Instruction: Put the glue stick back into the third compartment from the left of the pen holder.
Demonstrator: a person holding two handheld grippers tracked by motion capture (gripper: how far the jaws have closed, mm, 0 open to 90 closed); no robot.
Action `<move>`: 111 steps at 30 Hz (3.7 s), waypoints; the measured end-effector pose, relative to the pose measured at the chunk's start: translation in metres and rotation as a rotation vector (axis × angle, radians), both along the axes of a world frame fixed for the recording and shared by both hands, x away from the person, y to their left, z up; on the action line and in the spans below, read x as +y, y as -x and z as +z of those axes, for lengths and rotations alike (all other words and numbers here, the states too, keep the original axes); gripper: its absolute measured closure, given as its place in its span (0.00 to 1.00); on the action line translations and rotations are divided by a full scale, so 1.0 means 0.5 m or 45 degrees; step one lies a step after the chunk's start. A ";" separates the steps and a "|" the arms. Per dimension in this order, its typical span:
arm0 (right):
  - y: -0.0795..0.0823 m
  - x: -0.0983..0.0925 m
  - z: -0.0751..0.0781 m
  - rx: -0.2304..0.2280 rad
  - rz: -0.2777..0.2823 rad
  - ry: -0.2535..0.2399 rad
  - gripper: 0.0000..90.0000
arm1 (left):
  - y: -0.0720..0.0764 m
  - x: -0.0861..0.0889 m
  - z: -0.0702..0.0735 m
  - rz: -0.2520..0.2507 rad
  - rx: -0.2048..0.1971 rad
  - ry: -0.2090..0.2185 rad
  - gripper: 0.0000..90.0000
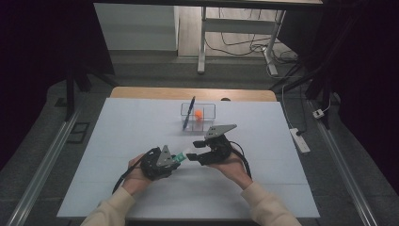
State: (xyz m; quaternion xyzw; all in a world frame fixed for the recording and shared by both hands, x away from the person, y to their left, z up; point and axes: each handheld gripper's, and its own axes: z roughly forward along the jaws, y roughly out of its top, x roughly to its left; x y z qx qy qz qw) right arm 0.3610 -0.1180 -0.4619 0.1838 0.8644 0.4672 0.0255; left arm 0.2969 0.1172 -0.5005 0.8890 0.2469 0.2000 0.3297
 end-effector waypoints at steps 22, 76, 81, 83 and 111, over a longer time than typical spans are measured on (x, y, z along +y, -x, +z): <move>0.005 0.001 -0.010 0.018 -0.037 -0.136 0.42 | 0.012 0.000 0.020 0.022 -0.065 0.212 0.73; -0.032 -0.081 0.078 -0.114 -0.191 -0.317 0.71 | 0.067 0.116 0.014 0.205 0.034 0.262 0.42; -0.047 -0.090 0.087 -0.124 -0.231 -0.324 0.71 | 0.073 0.139 0.006 0.225 0.050 0.270 0.42; -0.054 -0.095 0.095 -0.133 -0.247 -0.322 0.71 | 0.076 0.148 0.002 0.234 0.057 0.277 0.42; -0.222 -0.101 0.098 -0.163 -0.576 -0.184 0.71 | 0.082 0.196 -0.026 0.287 0.102 0.271 0.41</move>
